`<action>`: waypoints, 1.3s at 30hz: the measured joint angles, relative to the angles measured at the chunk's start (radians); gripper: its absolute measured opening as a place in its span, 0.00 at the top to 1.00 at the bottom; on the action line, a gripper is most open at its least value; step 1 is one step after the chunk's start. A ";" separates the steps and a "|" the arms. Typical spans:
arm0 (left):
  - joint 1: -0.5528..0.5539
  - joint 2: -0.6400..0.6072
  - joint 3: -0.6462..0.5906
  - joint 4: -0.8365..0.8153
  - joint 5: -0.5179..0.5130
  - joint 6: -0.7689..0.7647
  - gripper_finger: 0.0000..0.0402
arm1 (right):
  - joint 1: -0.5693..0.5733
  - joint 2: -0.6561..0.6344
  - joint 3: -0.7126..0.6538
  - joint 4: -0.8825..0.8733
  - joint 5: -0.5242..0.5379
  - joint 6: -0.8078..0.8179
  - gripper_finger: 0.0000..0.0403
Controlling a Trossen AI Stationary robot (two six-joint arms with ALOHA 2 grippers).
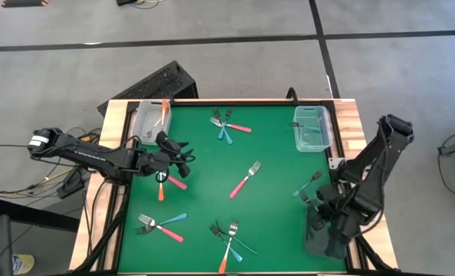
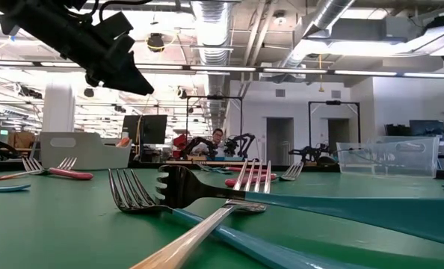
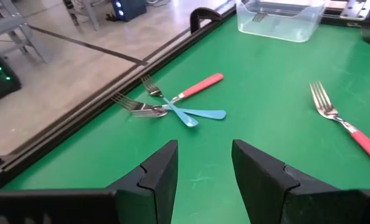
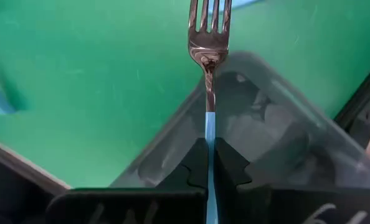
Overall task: Sort silverware by color (type)
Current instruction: Put the blue fork into the transparent bin
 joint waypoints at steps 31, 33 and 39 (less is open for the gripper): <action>0.001 0.000 0.000 0.012 0.034 -0.006 0.65 | -0.882 -0.027 0.043 -0.365 0.696 -1.129 0.96; 0.001 0.000 0.000 -0.003 0.034 -0.010 0.65 | -0.935 -0.027 0.043 -0.365 0.702 -1.220 0.96; 0.001 0.000 0.000 -0.018 0.033 -0.016 0.65 | -1.052 -0.036 0.018 -0.322 0.726 -1.431 0.96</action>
